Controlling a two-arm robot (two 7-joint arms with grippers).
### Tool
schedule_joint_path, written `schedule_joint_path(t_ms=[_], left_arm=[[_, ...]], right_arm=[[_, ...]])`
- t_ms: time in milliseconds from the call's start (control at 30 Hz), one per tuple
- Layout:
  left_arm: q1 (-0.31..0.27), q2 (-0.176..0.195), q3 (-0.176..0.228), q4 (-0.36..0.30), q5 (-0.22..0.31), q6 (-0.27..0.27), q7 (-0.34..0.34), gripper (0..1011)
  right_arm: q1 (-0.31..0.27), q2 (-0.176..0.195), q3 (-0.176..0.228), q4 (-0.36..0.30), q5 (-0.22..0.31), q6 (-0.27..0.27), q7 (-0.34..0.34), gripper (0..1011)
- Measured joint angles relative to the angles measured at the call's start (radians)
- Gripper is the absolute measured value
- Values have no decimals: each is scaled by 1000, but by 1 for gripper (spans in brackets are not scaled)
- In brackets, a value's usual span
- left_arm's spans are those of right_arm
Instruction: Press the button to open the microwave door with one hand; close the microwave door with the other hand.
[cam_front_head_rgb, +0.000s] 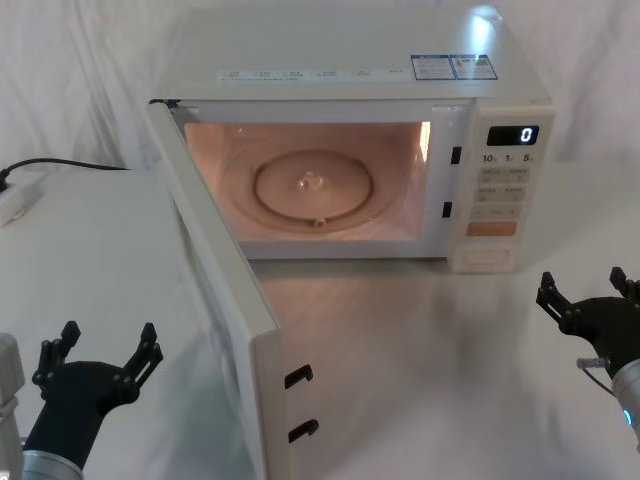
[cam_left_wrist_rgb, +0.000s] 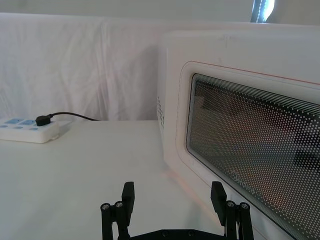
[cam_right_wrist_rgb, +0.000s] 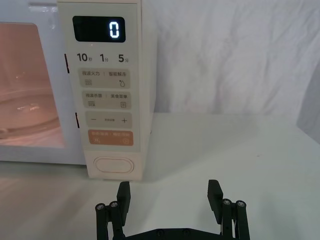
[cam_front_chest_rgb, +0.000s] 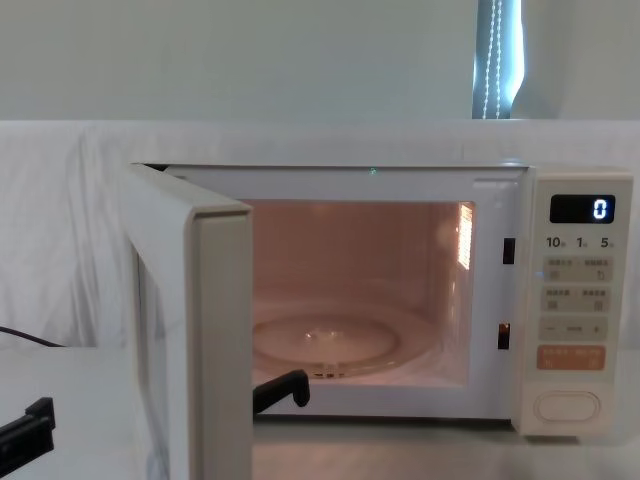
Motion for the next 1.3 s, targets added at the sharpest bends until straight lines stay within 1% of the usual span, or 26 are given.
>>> schedule_joint_path(t_ms=[933,1000,1167,1200,1300], left_arm=[[0,0,0,0,0,0,0,1001],[-5,-1,1,0,1,3,-9,1001],[-13,-9,-4,-4,-36,12,-65,1001],[-10,-10,-11,-11,-56,16,-88,1001],[2,-5,-25,-31,-93,25,-126,1001]], right_arm=[[1,1,-1,-1,-2,1,1,1002],[1,1,-1,-1,-2,1,1,1002],[1,1,-1,-1,-2,1,1,1002],[1,1,-1,-1,-2,1,1,1002],[1,1,-1,-1,-2,1,1,1002]])
